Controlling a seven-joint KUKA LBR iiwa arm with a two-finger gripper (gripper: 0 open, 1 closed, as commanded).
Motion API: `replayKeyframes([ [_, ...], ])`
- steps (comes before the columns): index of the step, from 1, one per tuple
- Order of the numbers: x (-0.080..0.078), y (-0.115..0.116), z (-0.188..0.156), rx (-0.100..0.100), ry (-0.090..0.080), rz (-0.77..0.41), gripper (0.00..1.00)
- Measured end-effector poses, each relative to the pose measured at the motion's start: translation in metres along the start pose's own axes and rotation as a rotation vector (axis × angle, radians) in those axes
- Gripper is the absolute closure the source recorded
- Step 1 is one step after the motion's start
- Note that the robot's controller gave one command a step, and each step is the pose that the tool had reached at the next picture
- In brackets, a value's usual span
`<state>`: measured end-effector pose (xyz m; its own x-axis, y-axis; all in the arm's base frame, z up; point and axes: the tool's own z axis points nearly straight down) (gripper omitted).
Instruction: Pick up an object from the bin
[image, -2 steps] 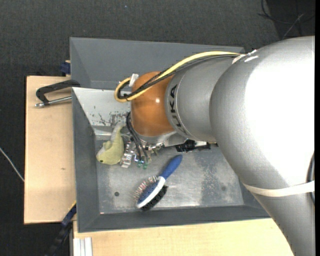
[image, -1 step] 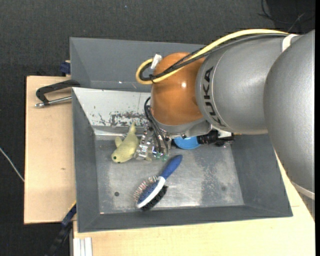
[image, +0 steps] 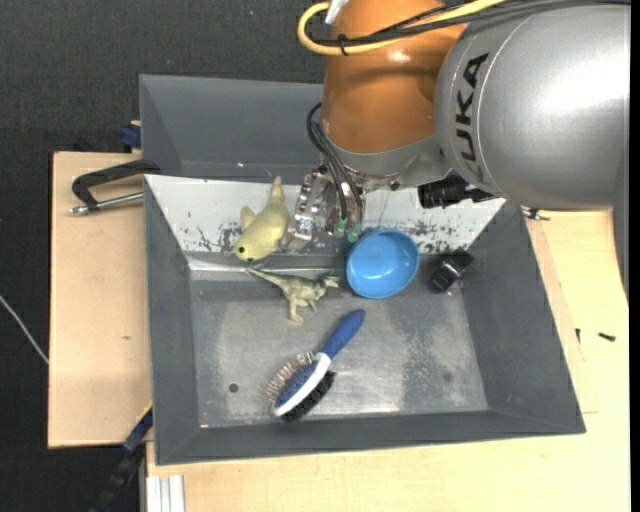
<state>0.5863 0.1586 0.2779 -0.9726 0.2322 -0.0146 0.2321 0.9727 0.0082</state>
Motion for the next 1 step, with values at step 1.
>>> replayKeyframes([
  [1,0.0066,-0.0002,0.0557,0.003,0.017,-0.580,1.00],
])
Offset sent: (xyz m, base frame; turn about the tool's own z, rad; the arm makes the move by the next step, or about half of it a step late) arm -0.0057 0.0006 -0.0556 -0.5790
